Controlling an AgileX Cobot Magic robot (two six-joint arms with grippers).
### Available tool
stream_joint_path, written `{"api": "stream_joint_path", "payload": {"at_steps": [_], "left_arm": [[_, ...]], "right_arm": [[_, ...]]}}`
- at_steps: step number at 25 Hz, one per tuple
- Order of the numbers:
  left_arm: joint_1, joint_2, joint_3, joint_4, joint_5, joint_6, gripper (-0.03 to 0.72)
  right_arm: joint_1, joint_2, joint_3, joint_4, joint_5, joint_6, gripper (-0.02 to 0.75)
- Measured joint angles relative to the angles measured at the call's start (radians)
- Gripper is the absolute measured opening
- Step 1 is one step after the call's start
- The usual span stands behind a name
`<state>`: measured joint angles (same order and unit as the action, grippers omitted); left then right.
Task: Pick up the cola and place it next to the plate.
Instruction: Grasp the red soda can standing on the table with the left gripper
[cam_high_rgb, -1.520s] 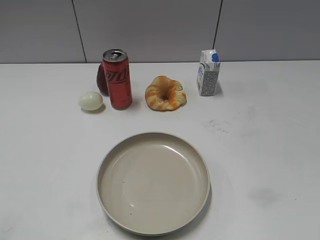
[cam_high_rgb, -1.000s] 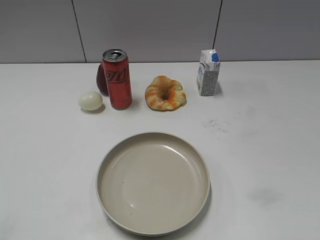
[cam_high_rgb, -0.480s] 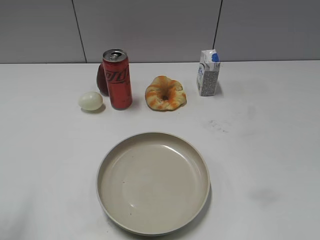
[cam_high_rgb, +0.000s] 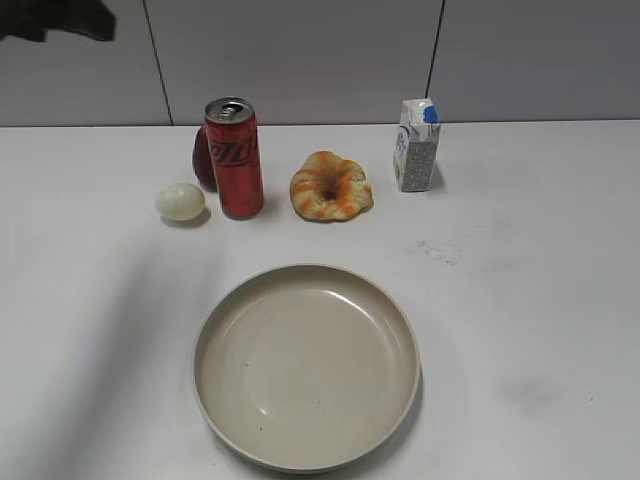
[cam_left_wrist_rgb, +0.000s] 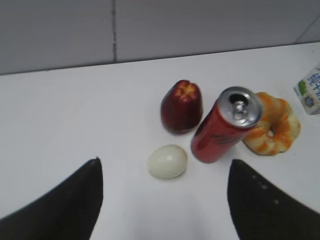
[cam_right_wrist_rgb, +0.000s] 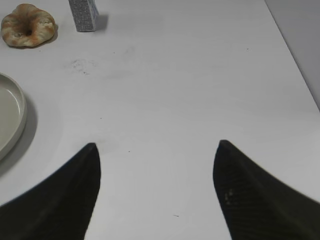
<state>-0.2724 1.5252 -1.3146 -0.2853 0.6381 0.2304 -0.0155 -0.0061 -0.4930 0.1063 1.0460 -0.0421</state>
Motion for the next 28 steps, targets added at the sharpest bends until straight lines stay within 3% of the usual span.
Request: {"api": "stream_joint_path", "payload": {"at_steps": [6, 10, 28], "left_arm": [[-0.099, 0.3, -0.37, 0.025, 0.212, 0.008, 0.617], [-0.131, 0.445, -0.519, 0.03, 0.323, 0.008, 0.647], [-0.159, 0.62, -0.572, 0.071, 0.224, 0.011, 0.66]], "right_arm": [[0.0, 0.0, 0.0, 0.0, 0.0, 0.0, 0.536], [0.0, 0.0, 0.0, 0.0, 0.0, 0.0, 0.536], [0.0, 0.0, 0.0, 0.0, 0.0, 0.0, 0.536]]}}
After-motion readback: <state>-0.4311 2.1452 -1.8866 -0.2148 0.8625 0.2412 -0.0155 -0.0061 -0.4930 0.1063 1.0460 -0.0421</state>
